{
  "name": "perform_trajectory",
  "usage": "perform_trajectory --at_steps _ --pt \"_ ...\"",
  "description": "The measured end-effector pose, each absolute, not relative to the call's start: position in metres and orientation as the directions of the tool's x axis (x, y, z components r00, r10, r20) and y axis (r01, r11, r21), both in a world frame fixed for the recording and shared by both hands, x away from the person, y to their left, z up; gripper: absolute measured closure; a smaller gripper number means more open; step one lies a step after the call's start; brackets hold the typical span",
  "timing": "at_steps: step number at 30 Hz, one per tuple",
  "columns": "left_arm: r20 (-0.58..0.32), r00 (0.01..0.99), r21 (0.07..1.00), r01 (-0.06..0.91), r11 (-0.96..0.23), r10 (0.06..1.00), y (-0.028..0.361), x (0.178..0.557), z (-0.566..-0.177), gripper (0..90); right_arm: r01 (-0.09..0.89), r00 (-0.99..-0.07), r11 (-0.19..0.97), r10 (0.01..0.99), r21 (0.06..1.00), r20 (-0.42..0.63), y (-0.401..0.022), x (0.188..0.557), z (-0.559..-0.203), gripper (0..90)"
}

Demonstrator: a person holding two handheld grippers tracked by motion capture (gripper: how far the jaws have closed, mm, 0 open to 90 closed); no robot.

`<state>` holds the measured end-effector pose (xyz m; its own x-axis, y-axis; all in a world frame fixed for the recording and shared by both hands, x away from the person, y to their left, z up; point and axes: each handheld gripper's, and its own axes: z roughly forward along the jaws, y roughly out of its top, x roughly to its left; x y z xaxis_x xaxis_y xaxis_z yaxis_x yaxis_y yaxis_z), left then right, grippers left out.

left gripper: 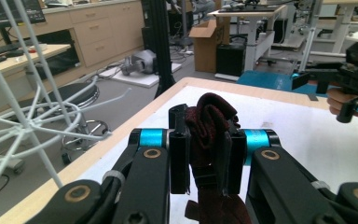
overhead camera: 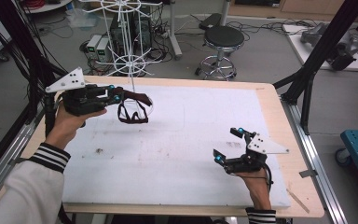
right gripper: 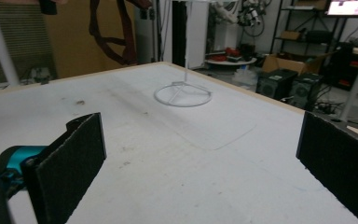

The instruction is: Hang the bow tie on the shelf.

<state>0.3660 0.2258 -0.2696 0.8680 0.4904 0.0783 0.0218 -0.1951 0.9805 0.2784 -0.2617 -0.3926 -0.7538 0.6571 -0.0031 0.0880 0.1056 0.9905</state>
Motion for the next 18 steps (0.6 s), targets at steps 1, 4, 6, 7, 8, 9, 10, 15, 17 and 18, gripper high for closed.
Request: perform_trajectory --at_steps 1,4,6,7,8,9,10,15,17,18 --pt "0.082 0.867 0.979 0.021 -0.201 0.491 0.226 0.368 -0.268 77.6 0.088 -0.747 0.095 0.665 0.992 0.003 -0.263 0.278 -0.394 0.6" --pt "0.08 0.862 0.979 0.026 -0.2 0.5 0.227 0.373 -0.265 77.6 0.084 -0.734 0.085 0.679 0.993 0.004 -0.267 0.276 -0.399 0.6" --pt "0.081 0.859 0.979 0.026 -0.201 0.505 0.227 0.376 -0.264 77.6 0.083 -0.729 0.086 0.684 0.993 0.002 -0.269 0.276 -0.402 0.6" --pt "0.081 0.857 0.979 0.027 -0.201 0.509 0.228 0.378 -0.263 77.6 0.072 -0.723 0.08 0.69 0.994 -0.003 -0.27 0.276 -0.403 0.6" --pt "0.079 0.855 0.98 0.028 -0.199 0.512 0.228 0.38 -0.262 77.6 0.074 -0.72 0.077 0.694 0.994 0.0 -0.272 0.276 -0.405 0.6" --pt "0.08 0.853 0.979 0.03 -0.203 0.515 0.228 0.382 -0.261 77.6 0.081 -0.719 0.072 0.695 0.994 0.008 -0.273 0.275 -0.406 0.6" --pt "0.082 0.852 0.979 0.03 -0.204 0.517 0.228 0.384 -0.261 77.6 0.079 -0.715 0.067 0.7 0.995 0.009 -0.274 0.275 -0.408 0.6" --pt "0.088 0.843 0.975 0.036 -0.22 0.531 0.227 0.393 -0.258 77.6 0.075 -0.698 0.043 0.715 0.996 0.022 -0.279 0.273 -0.414 0.6" --pt "0.096 0.841 0.972 0.035 -0.231 0.532 0.227 0.396 -0.257 77.6 0.073 -0.687 0.038 0.726 0.997 0.023 -0.281 0.273 -0.417 0.6" --pt "0.1 0.839 0.971 0.034 -0.235 0.535 0.226 0.397 -0.256 77.6 0.078 -0.683 0.039 0.73 0.996 0.025 -0.281 0.273 -0.418 0.6"
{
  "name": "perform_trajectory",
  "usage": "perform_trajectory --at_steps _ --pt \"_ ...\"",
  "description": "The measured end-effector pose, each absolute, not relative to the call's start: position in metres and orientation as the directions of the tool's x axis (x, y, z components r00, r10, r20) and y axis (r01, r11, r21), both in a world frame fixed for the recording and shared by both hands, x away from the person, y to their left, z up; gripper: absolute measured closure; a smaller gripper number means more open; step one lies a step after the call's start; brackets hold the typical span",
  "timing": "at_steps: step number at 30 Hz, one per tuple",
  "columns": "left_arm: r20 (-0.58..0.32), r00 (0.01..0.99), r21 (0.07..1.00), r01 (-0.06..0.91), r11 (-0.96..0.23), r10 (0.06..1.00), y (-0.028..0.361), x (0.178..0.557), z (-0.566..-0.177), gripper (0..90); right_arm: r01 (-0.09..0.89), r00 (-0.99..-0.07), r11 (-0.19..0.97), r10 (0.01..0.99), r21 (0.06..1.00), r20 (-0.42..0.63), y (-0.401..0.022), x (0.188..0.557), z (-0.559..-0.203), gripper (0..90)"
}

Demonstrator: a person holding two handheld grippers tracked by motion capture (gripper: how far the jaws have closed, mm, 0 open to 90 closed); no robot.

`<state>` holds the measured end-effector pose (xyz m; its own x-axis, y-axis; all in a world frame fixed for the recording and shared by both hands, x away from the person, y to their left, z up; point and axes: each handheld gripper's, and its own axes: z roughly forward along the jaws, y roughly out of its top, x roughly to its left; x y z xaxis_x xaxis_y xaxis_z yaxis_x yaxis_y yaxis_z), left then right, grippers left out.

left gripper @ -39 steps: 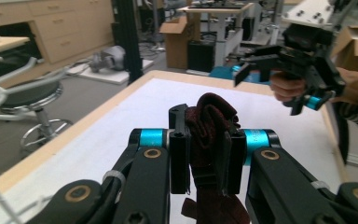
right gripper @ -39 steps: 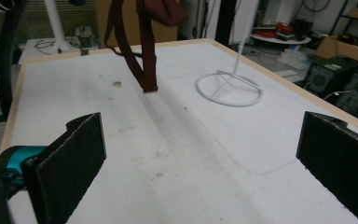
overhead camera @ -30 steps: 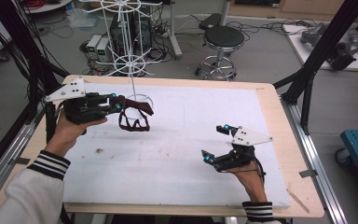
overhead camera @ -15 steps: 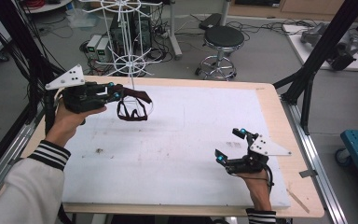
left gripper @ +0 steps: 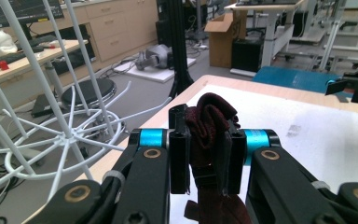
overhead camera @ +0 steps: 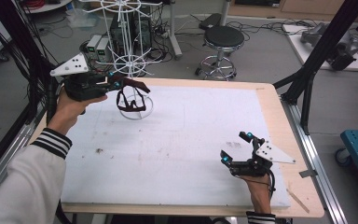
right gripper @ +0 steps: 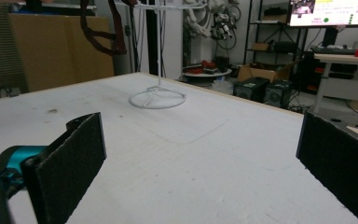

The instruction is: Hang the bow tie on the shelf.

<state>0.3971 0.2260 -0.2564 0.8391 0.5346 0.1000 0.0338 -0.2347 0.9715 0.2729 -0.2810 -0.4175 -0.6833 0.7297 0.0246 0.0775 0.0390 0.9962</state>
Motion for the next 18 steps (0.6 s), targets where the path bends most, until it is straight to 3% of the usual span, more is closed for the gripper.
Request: perform_trajectory --at_steps 18 --pt "0.12 0.802 0.958 0.063 -0.281 0.585 0.222 0.423 -0.255 77.6 0.066 -0.584 -0.013 0.81 0.998 0.049 -0.288 0.274 -0.435 0.6"
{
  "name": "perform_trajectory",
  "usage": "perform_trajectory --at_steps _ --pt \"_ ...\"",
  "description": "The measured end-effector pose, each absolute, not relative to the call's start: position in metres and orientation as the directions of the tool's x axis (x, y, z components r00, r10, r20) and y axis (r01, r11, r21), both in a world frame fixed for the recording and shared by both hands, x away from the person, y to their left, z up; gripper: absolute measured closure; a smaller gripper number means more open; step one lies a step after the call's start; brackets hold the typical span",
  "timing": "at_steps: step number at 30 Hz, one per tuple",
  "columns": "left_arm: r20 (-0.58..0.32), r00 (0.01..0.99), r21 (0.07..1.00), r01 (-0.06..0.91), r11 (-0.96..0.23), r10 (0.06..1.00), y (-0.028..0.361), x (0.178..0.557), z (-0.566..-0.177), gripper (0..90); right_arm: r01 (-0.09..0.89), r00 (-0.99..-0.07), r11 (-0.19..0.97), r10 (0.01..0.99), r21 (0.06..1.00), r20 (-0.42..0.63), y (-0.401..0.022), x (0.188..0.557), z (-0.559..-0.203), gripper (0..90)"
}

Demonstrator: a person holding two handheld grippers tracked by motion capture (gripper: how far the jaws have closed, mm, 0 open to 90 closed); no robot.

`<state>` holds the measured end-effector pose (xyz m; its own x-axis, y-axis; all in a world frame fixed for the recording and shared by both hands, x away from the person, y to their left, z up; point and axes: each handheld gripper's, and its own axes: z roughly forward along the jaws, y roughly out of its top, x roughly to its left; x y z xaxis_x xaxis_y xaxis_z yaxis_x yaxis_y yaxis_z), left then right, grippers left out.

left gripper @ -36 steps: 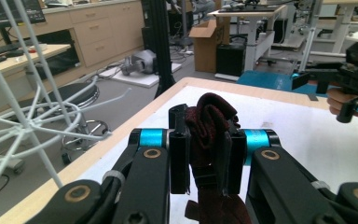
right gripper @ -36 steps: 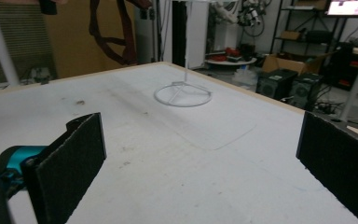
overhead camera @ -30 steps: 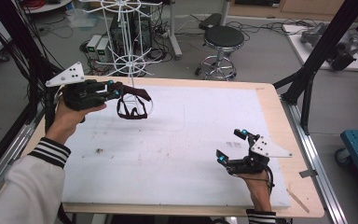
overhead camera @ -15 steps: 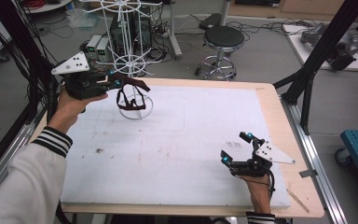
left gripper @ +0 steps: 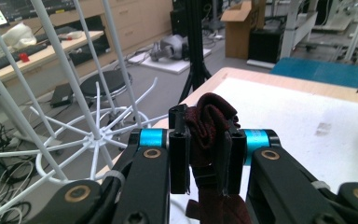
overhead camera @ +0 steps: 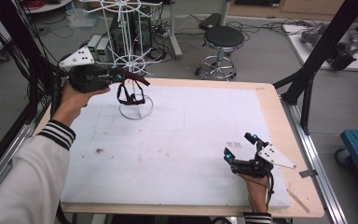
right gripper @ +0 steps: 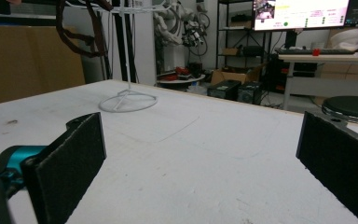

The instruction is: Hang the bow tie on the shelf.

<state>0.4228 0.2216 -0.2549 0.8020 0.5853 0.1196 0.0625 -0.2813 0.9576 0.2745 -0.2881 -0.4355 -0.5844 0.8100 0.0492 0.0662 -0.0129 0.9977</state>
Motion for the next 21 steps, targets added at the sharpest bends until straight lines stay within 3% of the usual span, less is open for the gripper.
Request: perform_trajectory --at_steps 21 --pt "0.143 0.779 0.94 0.086 -0.33 0.61 0.215 0.444 -0.264 77.5 0.092 -0.545 -0.023 0.835 0.996 0.069 -0.288 0.278 -0.448 0.6"
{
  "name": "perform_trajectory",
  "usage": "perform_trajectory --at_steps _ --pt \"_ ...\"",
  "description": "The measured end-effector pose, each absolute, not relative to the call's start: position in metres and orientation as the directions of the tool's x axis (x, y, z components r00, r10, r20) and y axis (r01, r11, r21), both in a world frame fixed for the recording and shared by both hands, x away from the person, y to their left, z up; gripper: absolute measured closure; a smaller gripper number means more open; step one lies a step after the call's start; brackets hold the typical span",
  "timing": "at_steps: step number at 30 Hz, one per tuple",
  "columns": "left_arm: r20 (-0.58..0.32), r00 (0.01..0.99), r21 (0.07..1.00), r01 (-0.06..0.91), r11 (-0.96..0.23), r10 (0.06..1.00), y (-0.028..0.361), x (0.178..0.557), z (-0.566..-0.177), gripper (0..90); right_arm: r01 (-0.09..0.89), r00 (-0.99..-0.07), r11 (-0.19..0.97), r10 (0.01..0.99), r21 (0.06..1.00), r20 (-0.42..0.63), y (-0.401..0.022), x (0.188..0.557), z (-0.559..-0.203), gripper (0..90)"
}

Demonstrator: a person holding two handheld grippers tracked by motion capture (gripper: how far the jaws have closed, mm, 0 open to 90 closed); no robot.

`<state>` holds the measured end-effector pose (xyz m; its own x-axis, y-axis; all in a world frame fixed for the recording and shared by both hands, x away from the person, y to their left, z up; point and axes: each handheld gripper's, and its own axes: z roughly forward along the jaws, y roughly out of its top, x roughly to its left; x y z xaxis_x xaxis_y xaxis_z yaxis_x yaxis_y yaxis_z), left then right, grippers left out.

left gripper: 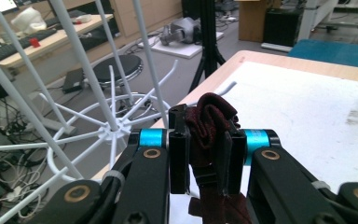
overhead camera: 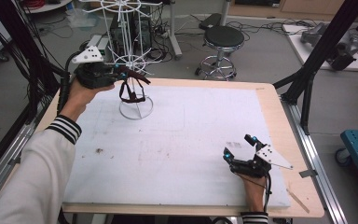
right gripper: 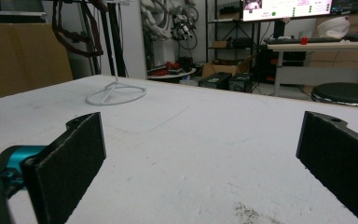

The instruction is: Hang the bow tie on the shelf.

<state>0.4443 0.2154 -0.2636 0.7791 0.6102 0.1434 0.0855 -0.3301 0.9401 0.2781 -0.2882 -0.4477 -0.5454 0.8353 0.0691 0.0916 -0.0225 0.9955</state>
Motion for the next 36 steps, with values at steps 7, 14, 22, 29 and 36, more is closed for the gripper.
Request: perform_trajectory --at_steps 7,14,22,29,36 --pt "0.161 0.766 0.934 0.086 -0.347 0.623 0.2161 0.4464 -0.2651 77.4 0.078 -0.524 -0.021 0.85 0.997 0.059 -0.29 0.2776 -0.45 0.6" --pt "0.162 0.758 0.929 0.099 -0.356 0.632 0.2128 0.447 -0.2666 76.0 0.07 -0.519 -0.029 0.853 0.997 0.061 -0.2901 0.2761 -0.4513 0.6" --pt "0.148 0.733 0.932 0.121 -0.341 0.664 0.2119 0.4472 -0.2669 61.5 0.056 -0.517 -0.03 0.854 0.998 0.055 -0.29 0.2743 -0.452 0.6" --pt "0.127 0.707 0.947 0.122 -0.296 0.695 0.2127 0.4453 -0.2643 37.4 0.056 -0.514 -0.032 0.856 0.998 0.056 -0.29 0.274 -0.4522 0.6" --pt "0.114 0.718 0.964 0.087 -0.251 0.687 0.2127 0.442 -0.2614 12.0 0.051 -0.514 -0.028 0.857 0.998 0.05 -0.2897 0.274 -0.4525 0.6"
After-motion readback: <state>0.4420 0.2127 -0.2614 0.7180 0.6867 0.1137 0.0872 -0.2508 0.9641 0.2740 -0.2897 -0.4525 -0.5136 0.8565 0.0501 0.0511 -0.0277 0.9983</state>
